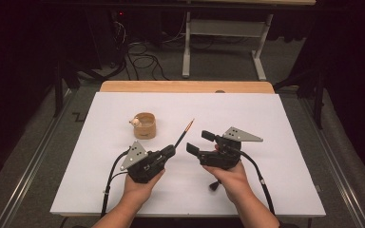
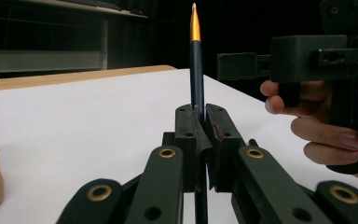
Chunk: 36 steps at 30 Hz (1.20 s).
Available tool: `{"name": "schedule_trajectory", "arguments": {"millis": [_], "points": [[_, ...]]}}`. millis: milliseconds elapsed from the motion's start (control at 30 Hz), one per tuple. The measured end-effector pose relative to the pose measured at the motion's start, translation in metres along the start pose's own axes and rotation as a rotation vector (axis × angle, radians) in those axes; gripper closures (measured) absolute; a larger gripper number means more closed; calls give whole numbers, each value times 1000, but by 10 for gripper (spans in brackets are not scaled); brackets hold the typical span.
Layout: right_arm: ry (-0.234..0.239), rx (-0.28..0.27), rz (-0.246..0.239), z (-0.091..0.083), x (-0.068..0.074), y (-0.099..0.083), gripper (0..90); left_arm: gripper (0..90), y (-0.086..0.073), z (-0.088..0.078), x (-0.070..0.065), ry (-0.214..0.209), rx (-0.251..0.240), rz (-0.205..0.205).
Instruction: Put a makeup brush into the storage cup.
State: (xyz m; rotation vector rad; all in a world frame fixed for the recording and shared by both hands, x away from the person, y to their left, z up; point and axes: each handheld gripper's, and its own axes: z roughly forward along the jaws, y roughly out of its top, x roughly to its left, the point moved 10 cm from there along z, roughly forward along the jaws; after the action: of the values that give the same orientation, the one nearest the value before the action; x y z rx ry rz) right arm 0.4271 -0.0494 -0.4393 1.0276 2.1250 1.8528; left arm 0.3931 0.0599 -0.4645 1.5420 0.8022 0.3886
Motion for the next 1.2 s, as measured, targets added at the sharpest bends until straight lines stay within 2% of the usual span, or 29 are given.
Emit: {"name": "schedule_trajectory", "arguments": {"millis": [67,300,533,633,767,867,1033,1200], "points": [[13,-1,29,0,0,0,177,845,-1,1,-2,-4,2,4],[25,-7,46,2,0,-1,247,845,-3,3,-8,-18,7,12],[41,-6,92,5,-1,-2,328,845,-4,4,-12,-30,9,18],[44,-8,92,5,-1,-3,368,845,-4,4,-14,-34,8,20],[54,-8,115,6,0,-3,405,845,-5,5,-16,-40,16,23],[55,-21,107,6,1,-2,446,845,-6,6,-17,-42,16,25],[64,-32,112,6,2,-1,485,845,-6,6,-18,-46,13,26],[66,-36,138,6,1,-1,505,845,-6,6,-18,-47,14,26]]}}
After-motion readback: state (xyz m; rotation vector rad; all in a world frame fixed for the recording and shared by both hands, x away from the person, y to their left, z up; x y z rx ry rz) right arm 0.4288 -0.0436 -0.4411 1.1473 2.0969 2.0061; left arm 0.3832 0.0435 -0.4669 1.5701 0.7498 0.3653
